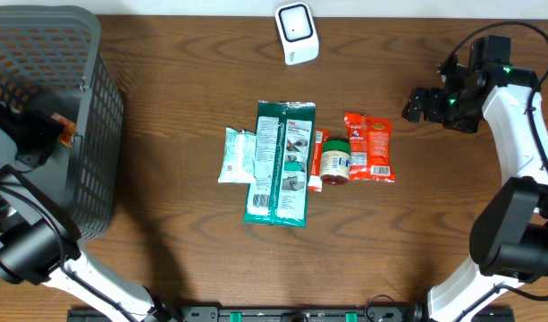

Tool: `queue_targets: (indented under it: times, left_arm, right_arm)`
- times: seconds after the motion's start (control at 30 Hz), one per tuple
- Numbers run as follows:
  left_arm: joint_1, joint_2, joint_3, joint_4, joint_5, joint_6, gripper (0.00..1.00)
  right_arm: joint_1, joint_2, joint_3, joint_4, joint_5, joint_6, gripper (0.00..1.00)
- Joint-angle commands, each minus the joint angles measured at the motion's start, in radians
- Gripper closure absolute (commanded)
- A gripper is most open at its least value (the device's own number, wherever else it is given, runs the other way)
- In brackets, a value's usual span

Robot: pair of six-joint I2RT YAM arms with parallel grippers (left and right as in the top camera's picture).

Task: Scan the item barcode
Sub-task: 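Reach the left gripper into the basket and grasp the Kleenex tissue pack, then lift the Kleenex pack out of the basket with the left gripper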

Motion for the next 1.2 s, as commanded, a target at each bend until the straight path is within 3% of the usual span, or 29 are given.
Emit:
queue_targets:
  times: [0.0,0.3,0.57,0.7,0.93,1.17]
  left_arm:
    - [-0.015,0.024,-0.013,0.002,-0.018,-0.006,0.51]
    - [-0.018,0.036,-0.019,-0.001,-0.067,-0.006,0.52]
    - [-0.018,0.036,-0.051,0.018,-0.066,-0.006,0.71]
    - [-0.018,0.035,-0.050,0.024,-0.057,-0.006,0.92]
    - [-0.013,-0.079,-0.050,0.021,-0.064,-0.006,0.93]
    - [-0.021,-0.366,-0.050,-0.030,-0.178,-0.006,0.93]
  right_arm:
    - [-0.004,-0.014,0.000,-0.001,-0.005,-0.005,0.01]
    - [-0.004,-0.014,0.000,-0.001,-0.005,-0.005,0.01]
    - [-0.004,-0.014,0.000,-0.001,-0.005,-0.005,0.01]
    - [-0.004,-0.014,0.000,-0.001,-0.005,-0.005,0.01]
    - [-0.004,-0.014,0.000,-0.001,-0.005,-0.005,0.01]
    - [-0.004,-0.014,0.000,-0.001,-0.005,-0.005,0.01]
